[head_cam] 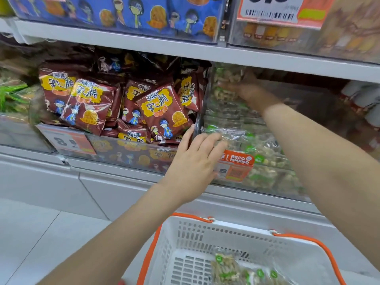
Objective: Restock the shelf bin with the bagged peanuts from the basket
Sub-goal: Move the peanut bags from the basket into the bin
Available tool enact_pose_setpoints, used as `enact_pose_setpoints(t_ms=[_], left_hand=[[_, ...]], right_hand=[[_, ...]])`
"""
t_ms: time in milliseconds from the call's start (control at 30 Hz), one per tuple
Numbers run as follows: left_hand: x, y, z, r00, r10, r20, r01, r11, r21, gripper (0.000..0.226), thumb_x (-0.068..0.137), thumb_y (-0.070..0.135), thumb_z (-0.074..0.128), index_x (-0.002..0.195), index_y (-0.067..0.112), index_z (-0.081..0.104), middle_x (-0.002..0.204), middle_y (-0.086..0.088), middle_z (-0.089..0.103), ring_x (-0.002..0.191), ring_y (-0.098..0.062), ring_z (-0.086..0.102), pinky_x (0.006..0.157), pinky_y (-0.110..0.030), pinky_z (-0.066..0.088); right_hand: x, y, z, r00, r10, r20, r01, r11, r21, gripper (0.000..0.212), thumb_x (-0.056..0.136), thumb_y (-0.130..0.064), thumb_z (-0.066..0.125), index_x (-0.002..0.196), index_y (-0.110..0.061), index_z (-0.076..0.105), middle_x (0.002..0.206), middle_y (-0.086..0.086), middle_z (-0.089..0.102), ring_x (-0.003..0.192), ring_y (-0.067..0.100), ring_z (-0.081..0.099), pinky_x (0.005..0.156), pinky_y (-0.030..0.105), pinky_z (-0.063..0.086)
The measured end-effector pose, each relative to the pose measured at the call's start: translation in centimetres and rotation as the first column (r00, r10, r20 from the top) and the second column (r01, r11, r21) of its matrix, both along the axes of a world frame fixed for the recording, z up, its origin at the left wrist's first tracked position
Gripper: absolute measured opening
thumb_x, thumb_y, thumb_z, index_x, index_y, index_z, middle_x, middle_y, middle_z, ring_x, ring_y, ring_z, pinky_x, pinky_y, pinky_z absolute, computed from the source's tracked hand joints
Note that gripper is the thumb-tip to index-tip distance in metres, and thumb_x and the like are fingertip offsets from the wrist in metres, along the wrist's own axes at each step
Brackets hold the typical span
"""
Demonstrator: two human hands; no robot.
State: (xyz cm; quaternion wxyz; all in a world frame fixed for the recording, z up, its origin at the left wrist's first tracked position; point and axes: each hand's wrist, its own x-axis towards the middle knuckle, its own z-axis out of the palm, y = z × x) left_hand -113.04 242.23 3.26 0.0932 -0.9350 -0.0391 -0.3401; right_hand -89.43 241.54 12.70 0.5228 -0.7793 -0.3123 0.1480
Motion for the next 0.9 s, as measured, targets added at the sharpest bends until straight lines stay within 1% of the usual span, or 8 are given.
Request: enact_pose_setpoints(t_ms=[100,233,367,467,567,667,767,900], left_hand=[[0.0,-0.1,0.0,1.0,0.012,-0.013,-0.012,1.0,-0.001,0.077,0.059,0.036,0.082,0.122,0.015,0.042,0.123,-0.007,0.056,0.112,-0.023,0.041,0.111,-0.048,0.016],[-0.1,-0.2,0.1,1.0,0.021,-0.005,-0.021,1.0,0.003,0.077,0.058,0.036,0.082,0.121,0.015,0.042,0.121,-0.007,0.056,0.11,-0.024,0.044,0.11,-0.048,0.016],[-0.2,-0.2,0.2,1.0,0.023,0.002,-0.023,1.0,0.0,0.076,0.057,0.034,0.083,0.12,0.015,0.046,0.119,-0.007,0.057,0.108,-0.026,0.049,0.11,-0.047,0.018],[-0.2,-0.2,0.2,1.0,0.017,0.004,-0.017,1.0,-0.002,0.073,0.058,0.033,0.083,0.119,0.015,0.048,0.12,-0.007,0.056,0.109,-0.025,0.045,0.109,-0.047,0.018],[-0.2,-0.2,0.3,1.0,0.023,-0.002,-0.023,1.0,-0.003,0.074,0.058,0.034,0.083,0.12,0.015,0.047,0.119,-0.007,0.057,0.108,-0.027,0.05,0.109,-0.047,0.018],[-0.3,-0.4,0.4,1.0,0.024,-0.008,-0.024,1.0,-0.002,0.074,0.058,0.034,0.084,0.119,0.015,0.047,0.118,-0.007,0.057,0.107,-0.028,0.054,0.109,-0.047,0.019],[-0.3,-0.4,0.5,1.0,0.023,-0.008,-0.023,1.0,-0.005,0.074,0.058,0.034,0.084,0.119,0.015,0.045,0.118,-0.007,0.057,0.107,-0.029,0.056,0.109,-0.047,0.018],[-0.2,-0.2,0.3,1.0,0.018,-0.002,-0.018,1.0,-0.003,0.075,0.059,0.034,0.083,0.12,0.015,0.044,0.119,-0.008,0.057,0.109,-0.027,0.051,0.109,-0.048,0.019]], right_hand=[[0.4,-0.3,-0.3,0.999,0.039,0.027,-0.038,0.998,-0.045,0.101,0.073,-0.031,0.081,0.149,-0.01,0.018,0.142,0.001,0.04,0.129,0.013,0.038,0.097,0.018,0.032],[0.4,-0.6,-0.6,0.991,0.067,0.112,-0.057,0.994,-0.091,0.111,0.073,-0.033,0.08,0.151,-0.011,0.004,0.155,0.005,0.026,0.14,0.018,0.028,0.1,0.018,0.026],[0.0,-0.6,-0.8,0.992,-0.006,0.129,0.01,1.0,-0.025,0.105,0.073,-0.04,0.079,0.149,-0.011,0.013,0.154,0.006,0.03,0.139,0.022,0.032,0.105,0.024,0.03],[0.4,-1.0,-1.3,0.984,-0.019,0.178,0.02,1.0,-0.003,0.102,0.07,-0.037,0.082,0.146,-0.012,0.018,0.151,0.005,0.034,0.138,0.021,0.034,0.102,0.022,0.031],[1.0,-1.4,-1.3,0.973,-0.003,0.232,0.015,0.999,-0.049,0.105,0.068,-0.037,0.084,0.148,-0.016,0.019,0.152,0.003,0.033,0.138,0.021,0.034,0.108,0.027,0.032],[1.5,-1.5,-0.8,0.979,0.057,0.194,-0.035,0.993,-0.113,0.107,0.069,-0.039,0.082,0.15,-0.017,0.017,0.155,0.004,0.028,0.14,0.022,0.031,0.113,0.034,0.031],[1.5,-1.4,-0.2,0.963,0.156,0.218,-0.1,0.963,-0.249,0.113,0.059,-0.057,0.078,0.15,-0.019,0.022,0.153,0.001,0.034,0.138,0.02,0.035,0.113,0.036,0.032],[1.3,-1.0,-0.2,0.939,0.162,0.302,-0.065,0.949,-0.307,0.091,0.076,-0.046,0.074,0.148,-0.016,0.025,0.15,0.002,0.039,0.135,0.02,0.039,0.106,0.026,0.032]])
